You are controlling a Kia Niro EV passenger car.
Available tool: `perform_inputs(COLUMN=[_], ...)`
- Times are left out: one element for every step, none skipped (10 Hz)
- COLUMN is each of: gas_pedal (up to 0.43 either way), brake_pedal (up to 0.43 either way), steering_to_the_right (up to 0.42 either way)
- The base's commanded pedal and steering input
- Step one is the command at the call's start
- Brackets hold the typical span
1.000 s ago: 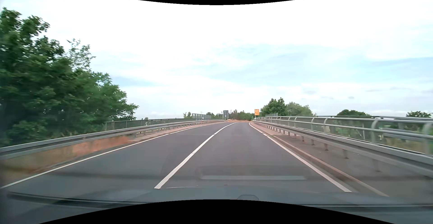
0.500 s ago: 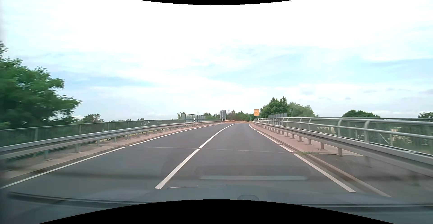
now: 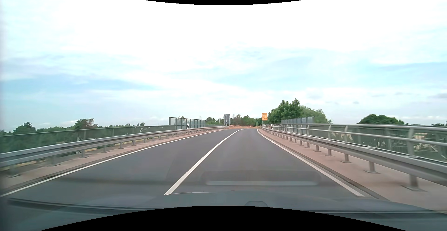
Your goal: Follow the waypoints while adhering to traffic rules and regulations
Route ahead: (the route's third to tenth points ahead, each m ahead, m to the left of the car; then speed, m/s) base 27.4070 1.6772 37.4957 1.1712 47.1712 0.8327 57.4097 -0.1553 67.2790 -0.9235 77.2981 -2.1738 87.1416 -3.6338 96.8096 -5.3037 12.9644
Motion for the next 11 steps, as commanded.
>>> perform_inputs(gas_pedal=[0.22,0.22,0.22,0.22,0.22,0.22,0.22,0.22,0.22,0.22,0.22], brake_pedal=[0.0,0.0,0.0,0.0,0.0,0.0,0.0,0.0,0.0,0.0,0.0], steering_to_the_right=[0.007,0.006,0.006,0.006,0.006,0.006,0.006,0.006,0.006,0.006,0.006])
